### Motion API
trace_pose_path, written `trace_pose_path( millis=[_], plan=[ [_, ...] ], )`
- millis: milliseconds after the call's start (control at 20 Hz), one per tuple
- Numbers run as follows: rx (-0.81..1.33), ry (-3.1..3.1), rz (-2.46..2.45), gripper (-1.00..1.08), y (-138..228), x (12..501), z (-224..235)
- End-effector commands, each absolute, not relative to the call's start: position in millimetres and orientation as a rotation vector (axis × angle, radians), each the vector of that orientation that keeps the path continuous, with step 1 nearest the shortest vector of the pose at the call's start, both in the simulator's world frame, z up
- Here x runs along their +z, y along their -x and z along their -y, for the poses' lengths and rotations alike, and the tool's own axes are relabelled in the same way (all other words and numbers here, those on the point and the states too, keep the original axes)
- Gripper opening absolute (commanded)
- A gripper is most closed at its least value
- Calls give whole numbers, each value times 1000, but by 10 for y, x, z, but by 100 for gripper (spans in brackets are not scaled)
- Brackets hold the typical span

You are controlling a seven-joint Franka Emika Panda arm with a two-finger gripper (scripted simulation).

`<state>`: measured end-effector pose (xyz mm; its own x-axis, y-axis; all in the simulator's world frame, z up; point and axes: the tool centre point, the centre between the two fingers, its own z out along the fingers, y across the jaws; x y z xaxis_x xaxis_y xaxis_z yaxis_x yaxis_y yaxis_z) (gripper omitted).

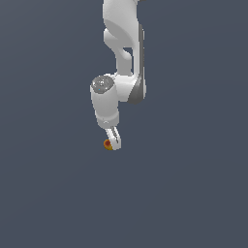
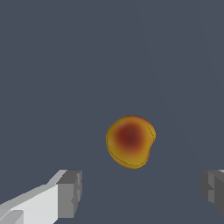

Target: Pick up the object and move it to a goal position.

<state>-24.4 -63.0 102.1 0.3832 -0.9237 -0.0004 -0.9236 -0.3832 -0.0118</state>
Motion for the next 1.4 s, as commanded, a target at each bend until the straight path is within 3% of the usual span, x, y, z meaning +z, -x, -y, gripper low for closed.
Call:
trace_pose_path(
  millis=[0,950,1350],
  plan=[
    [-6,2545,-1829,100,274,973,662],
    [0,2381,-2049,100,355,822,746],
    [0,2377,-2054,100,367,489,748]
  ],
)
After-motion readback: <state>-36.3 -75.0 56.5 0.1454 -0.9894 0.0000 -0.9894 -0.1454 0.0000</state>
